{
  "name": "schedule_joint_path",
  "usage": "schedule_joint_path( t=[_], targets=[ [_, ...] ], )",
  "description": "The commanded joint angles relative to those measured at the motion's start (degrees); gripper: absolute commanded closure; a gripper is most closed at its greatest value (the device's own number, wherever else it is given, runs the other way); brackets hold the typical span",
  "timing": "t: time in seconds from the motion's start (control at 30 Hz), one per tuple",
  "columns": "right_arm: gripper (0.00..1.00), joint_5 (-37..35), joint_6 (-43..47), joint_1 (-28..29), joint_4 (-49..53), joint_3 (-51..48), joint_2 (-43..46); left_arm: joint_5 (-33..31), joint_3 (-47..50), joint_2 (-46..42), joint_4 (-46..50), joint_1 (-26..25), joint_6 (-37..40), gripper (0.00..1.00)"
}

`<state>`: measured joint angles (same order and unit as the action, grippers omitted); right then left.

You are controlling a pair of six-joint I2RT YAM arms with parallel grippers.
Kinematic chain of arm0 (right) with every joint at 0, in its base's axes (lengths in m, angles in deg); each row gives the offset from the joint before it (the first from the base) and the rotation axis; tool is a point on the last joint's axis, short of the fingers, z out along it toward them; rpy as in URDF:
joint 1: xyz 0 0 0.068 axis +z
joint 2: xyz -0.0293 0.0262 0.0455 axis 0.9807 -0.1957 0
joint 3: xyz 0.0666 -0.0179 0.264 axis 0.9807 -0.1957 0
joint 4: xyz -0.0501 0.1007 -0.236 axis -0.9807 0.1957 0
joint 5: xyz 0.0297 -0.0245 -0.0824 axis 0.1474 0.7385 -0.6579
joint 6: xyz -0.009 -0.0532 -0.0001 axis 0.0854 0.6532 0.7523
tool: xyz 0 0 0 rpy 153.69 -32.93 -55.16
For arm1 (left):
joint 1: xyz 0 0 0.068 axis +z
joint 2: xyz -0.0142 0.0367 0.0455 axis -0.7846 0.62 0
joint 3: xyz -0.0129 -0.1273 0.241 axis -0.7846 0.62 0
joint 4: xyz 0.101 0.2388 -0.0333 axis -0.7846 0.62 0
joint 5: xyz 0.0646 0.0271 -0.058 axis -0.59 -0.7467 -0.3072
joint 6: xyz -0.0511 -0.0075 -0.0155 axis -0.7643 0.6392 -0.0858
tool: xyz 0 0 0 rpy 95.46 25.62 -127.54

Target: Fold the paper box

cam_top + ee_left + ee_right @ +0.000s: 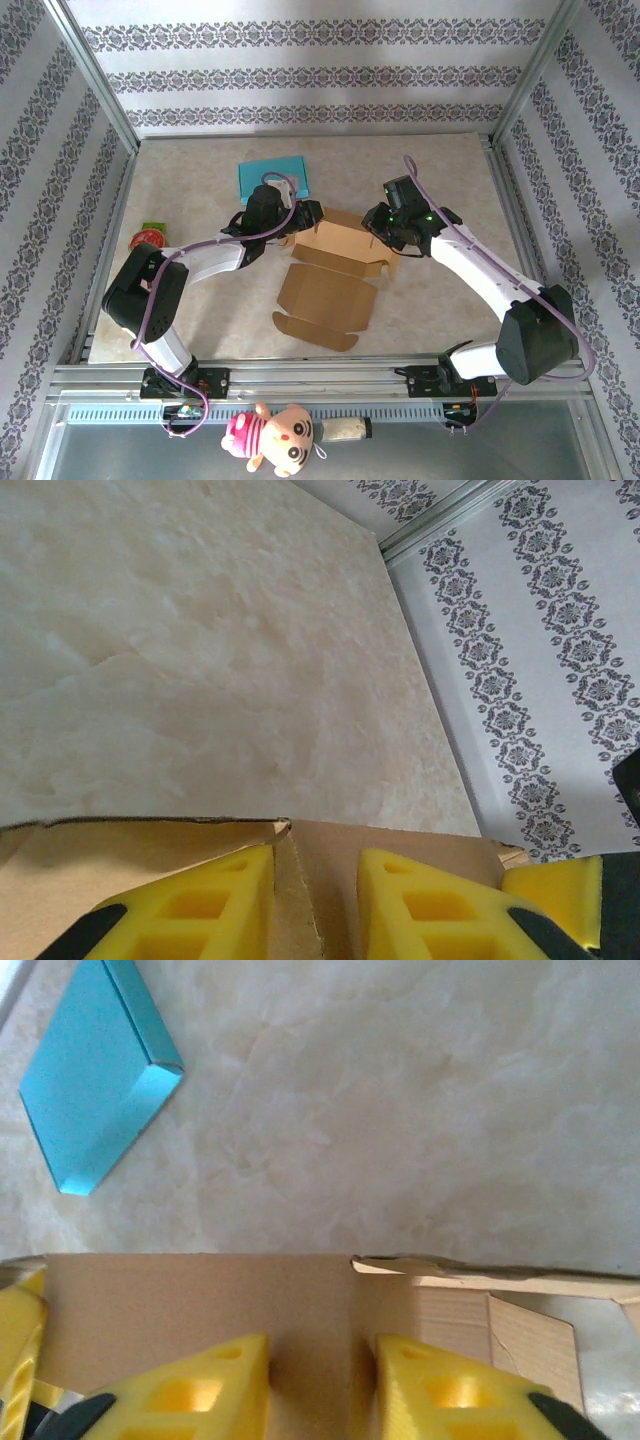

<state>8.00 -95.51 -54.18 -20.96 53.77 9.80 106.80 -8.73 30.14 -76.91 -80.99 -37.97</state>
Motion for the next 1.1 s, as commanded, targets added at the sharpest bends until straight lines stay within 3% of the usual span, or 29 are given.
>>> schedule_joint_path(
  t=[0.0,0.13,0.33,0.4,0.5,0.57,0.67,0.8,0.93,1.07],
  targets=[
    [0.68,-0.1,-1.2,0.8,-1.0,-2.6,0.8,-1.0,-0.4,-2.1,0.2,-1.1,2.3,0.72],
    [0.43,-2.8,5.6,1.6,3.0,-1.5,1.9,-1.7,-1.1,-2.1,2.3,-1.0,3.8,0.72],
    [0.31,-7.1,27.1,2.4,5.1,2.9,8.0,-1.5,-0.8,-1.7,2.1,-1.0,3.7,0.72],
    [0.23,-5.1,37.6,3.6,4.2,4.7,9.2,-1.5,-0.8,-1.8,2.2,-1.0,3.8,0.72],
    [0.1,4.0,56.4,6.0,3.5,6.7,8.8,-1.5,-0.8,-1.9,1.8,-1.1,3.8,0.72],
    [0.02,7.1,63.5,6.6,6.8,10.0,6.0,-1.4,-0.8,-1.9,1.7,-1.1,3.8,0.72],
    [0.02,8.8,69.8,6.2,14.9,17.2,-1.3,-1.2,-0.9,-1.8,1.4,-1.0,3.7,0.72],
    [0.02,13.6,71.7,3.4,20.5,22.5,-9.3,-0.9,-0.8,-2.1,1.2,-1.1,4.1,0.72],
    [0.02,20.7,71.6,0.1,21.6,22.4,-13.1,-0.5,-0.7,-2.3,1.6,-1.1,4.6,0.72],
    [0.03,21.0,70.8,-1.5,19.9,21.2,-14.8,-0.2,-0.8,-2.3,1.6,-1.1,4.6,0.72]
  ],
)
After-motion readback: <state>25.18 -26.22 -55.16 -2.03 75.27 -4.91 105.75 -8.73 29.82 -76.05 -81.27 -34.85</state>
